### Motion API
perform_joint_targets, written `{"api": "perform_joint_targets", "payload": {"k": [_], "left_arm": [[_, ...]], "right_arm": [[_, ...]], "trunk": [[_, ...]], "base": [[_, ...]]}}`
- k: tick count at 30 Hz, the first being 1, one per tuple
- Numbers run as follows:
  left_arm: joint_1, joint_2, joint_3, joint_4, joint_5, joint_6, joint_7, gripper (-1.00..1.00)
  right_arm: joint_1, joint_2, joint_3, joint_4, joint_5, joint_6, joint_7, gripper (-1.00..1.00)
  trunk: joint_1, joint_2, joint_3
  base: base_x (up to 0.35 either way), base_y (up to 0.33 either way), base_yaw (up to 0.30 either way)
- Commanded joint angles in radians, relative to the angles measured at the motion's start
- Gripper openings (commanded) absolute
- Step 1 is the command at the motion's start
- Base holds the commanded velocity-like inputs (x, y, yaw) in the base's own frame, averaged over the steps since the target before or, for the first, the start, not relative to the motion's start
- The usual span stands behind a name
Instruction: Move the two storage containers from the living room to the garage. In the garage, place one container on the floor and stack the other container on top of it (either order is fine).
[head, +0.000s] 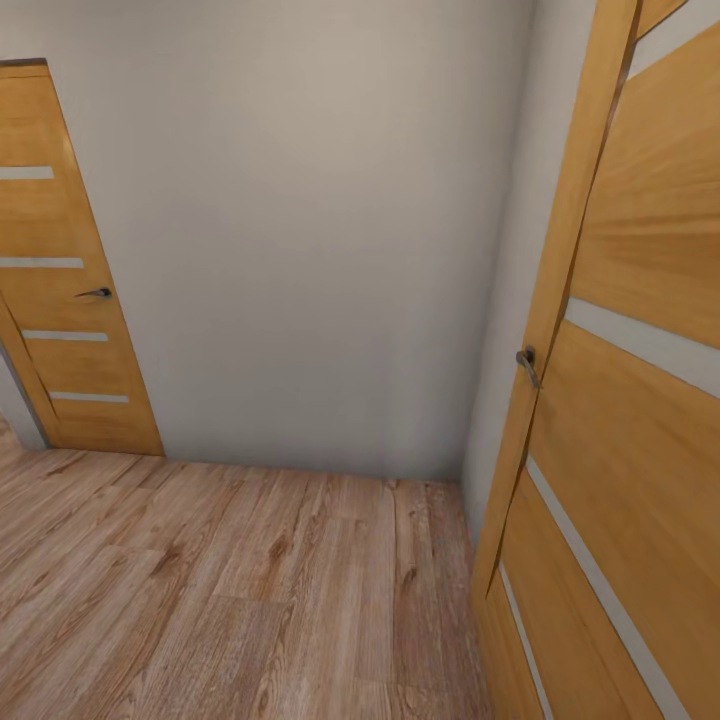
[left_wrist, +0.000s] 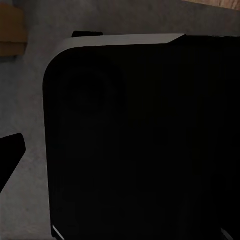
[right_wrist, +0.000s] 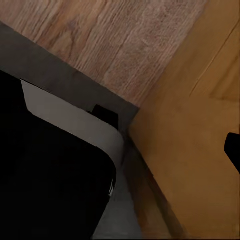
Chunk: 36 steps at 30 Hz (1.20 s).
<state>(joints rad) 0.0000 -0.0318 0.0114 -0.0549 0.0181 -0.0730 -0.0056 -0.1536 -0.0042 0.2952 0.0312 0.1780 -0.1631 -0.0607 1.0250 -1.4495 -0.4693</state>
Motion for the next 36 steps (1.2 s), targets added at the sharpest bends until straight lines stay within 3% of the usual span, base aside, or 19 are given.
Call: {"api": "perform_joint_targets", "payload": {"k": [1, 8, 15, 24, 36], "left_arm": [[0.0, 0.0, 0.001, 0.0, 0.002, -0.002, -0.001, 1.0], [0.0, 0.0, 0.001, 0.0, 0.002, -0.002, 0.0, 1.0], [0.0, 0.001, 0.001, 0.0, 0.003, -0.002, 0.001, 1.0], [0.0, 0.0, 0.001, 0.0, 0.002, -0.002, 0.001, 1.0], [0.0, 0.0, 0.002, 0.0, 0.002, -0.002, 0.001, 1.0]], "right_arm": [[0.006, 0.001, 0.001, 0.003, 0.011, -0.012, -0.006, 1.0], [0.034, 0.01, 0.002, 0.003, 0.011, -0.046, -0.005, 1.0], [0.037, 0.013, 0.001, 0.003, 0.009, -0.046, -0.005, 1.0], [0.037, 0.012, 0.002, 0.003, 0.009, -0.047, -0.005, 1.0], [0.037, 0.013, 0.002, 0.003, 0.009, -0.047, -0.005, 1.0]], "trunk": [[0.0, 0.0, -0.001], [0.0, 0.0, -0.001], [0.0, 0.0, -0.001], [0.0, 0.0, -0.001], [0.0, 0.0, -0.001]], "base": [[0.0, 0.0, 0.0], [0.0, 0.0, 0.0], [0.0, 0.0, 0.023], [0.0, 0.0, 0.194], [0.0, 0.003, 0.019]]}}
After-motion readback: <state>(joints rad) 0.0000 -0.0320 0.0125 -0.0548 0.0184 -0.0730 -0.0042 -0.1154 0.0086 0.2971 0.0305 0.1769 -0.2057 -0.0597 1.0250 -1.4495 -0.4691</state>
